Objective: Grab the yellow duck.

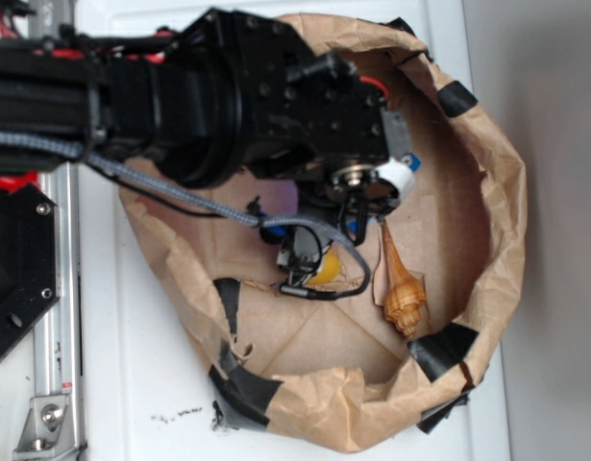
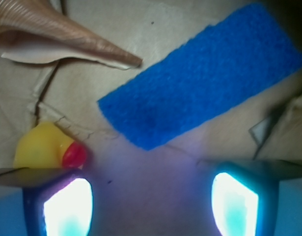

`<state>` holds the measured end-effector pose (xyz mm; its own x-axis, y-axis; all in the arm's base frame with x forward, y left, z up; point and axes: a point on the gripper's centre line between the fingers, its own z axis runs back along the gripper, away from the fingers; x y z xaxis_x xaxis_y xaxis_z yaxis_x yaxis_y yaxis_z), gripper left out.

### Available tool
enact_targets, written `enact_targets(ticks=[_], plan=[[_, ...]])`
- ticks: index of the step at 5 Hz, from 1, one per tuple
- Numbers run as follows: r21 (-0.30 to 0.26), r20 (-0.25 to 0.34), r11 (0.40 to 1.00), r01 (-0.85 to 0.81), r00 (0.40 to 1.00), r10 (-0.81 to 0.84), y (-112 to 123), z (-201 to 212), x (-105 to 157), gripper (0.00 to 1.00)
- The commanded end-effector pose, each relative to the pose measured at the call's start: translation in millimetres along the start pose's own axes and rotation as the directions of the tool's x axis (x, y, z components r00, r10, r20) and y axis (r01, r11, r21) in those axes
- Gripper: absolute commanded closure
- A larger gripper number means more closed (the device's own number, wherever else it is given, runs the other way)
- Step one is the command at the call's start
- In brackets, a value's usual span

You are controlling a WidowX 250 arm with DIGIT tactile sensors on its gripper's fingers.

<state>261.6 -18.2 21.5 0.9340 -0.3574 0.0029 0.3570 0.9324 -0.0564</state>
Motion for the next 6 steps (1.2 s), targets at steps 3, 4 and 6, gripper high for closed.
enact_targets(ticks=[3,4,6], plan=[[-0.080,0.089,0.992,0.094,0.992,-0.087,-53.8,-2.2,37.6,0.00],[-0.071,0.085,0.992,0.103,0.992,-0.097,-54.5,-6.2,37.0,0.00],[-0.055,0.127,0.994,0.092,0.988,-0.085,-45.6,4.7,37.6,0.00]])
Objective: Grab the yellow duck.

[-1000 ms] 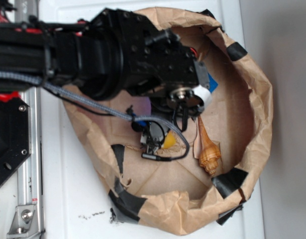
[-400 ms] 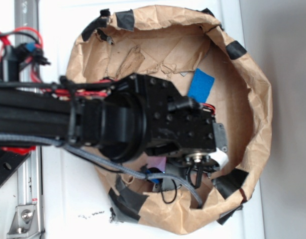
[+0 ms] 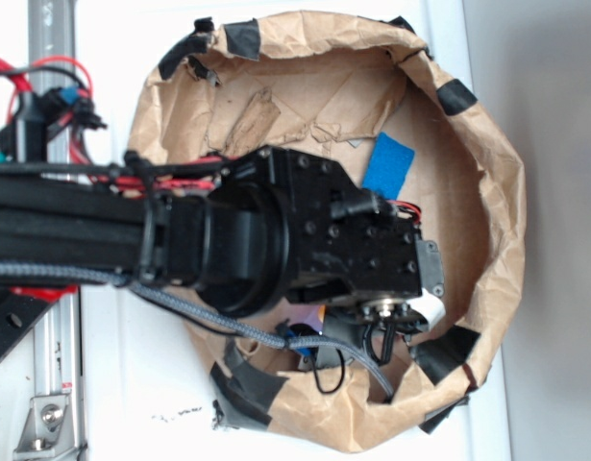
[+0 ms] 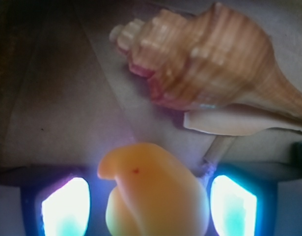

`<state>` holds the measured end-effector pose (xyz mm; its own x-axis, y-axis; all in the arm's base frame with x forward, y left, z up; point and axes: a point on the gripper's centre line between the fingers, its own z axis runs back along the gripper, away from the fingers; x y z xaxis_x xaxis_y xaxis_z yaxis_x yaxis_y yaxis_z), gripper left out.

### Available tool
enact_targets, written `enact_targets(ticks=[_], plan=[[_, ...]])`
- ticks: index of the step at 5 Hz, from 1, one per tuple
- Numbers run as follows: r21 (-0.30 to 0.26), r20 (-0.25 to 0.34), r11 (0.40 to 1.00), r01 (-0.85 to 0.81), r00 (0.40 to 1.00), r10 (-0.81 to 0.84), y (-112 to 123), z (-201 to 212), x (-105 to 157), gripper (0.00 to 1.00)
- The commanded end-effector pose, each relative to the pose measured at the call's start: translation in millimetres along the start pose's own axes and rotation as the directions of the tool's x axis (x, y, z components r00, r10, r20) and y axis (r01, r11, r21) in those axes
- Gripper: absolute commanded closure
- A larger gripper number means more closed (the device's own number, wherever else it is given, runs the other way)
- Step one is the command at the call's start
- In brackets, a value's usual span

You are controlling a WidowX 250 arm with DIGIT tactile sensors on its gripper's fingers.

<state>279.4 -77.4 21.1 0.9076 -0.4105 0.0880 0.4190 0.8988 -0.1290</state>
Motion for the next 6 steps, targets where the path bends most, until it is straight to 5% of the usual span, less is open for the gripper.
enact_targets(ticks=[1,3,6], plan=[[0.030,0.079,0.999,-0.025,0.997,0.023,9.2,11.6,-2.8,1.00],[0.043,0.040,0.997,-0.062,0.997,0.060,16.6,28.4,-15.8,1.00],[0.112,0.081,0.934,-0.338,0.940,0.331,47.8,104.7,-60.0,1.00]])
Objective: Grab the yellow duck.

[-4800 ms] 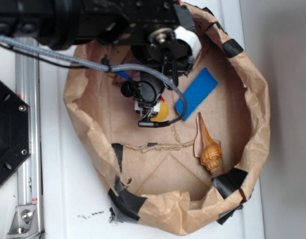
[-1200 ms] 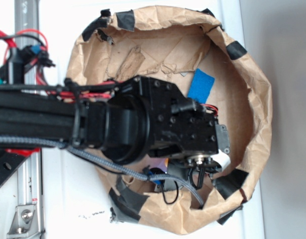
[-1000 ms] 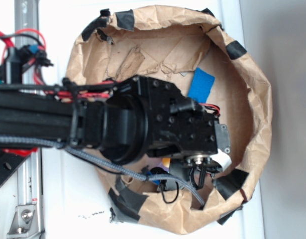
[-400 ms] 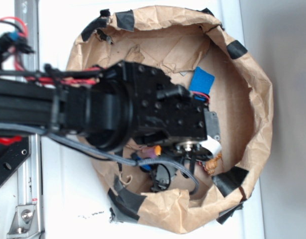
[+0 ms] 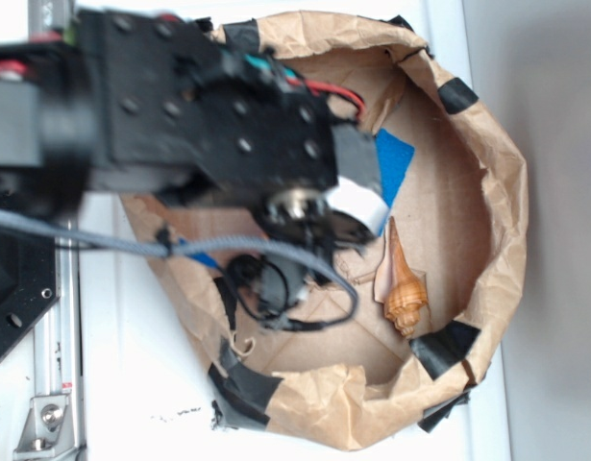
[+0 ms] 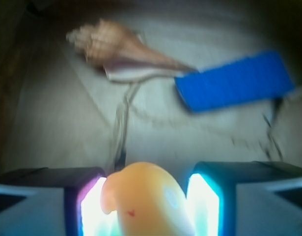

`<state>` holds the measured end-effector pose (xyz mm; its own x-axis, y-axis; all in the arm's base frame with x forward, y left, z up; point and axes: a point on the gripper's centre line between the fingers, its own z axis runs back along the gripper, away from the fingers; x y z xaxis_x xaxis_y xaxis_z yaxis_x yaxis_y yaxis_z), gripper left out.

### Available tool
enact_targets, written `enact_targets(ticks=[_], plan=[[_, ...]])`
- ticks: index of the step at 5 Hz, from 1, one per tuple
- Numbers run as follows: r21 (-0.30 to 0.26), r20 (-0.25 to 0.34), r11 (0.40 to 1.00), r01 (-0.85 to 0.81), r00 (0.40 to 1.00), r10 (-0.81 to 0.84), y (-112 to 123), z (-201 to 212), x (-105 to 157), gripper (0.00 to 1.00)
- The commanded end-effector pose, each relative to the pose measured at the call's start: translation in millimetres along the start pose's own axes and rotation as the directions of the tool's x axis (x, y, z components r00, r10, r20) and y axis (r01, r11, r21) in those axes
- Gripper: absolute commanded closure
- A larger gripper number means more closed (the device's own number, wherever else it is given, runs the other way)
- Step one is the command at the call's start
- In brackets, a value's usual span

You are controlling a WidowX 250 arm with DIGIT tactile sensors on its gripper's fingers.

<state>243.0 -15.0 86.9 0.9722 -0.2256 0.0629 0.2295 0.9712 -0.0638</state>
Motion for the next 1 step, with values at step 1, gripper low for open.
enact_targets(ticks=[1], plan=[[0.058,0.040,0.986,-0.157,0.987,0.155,20.9,18.8,-0.6,1.00]])
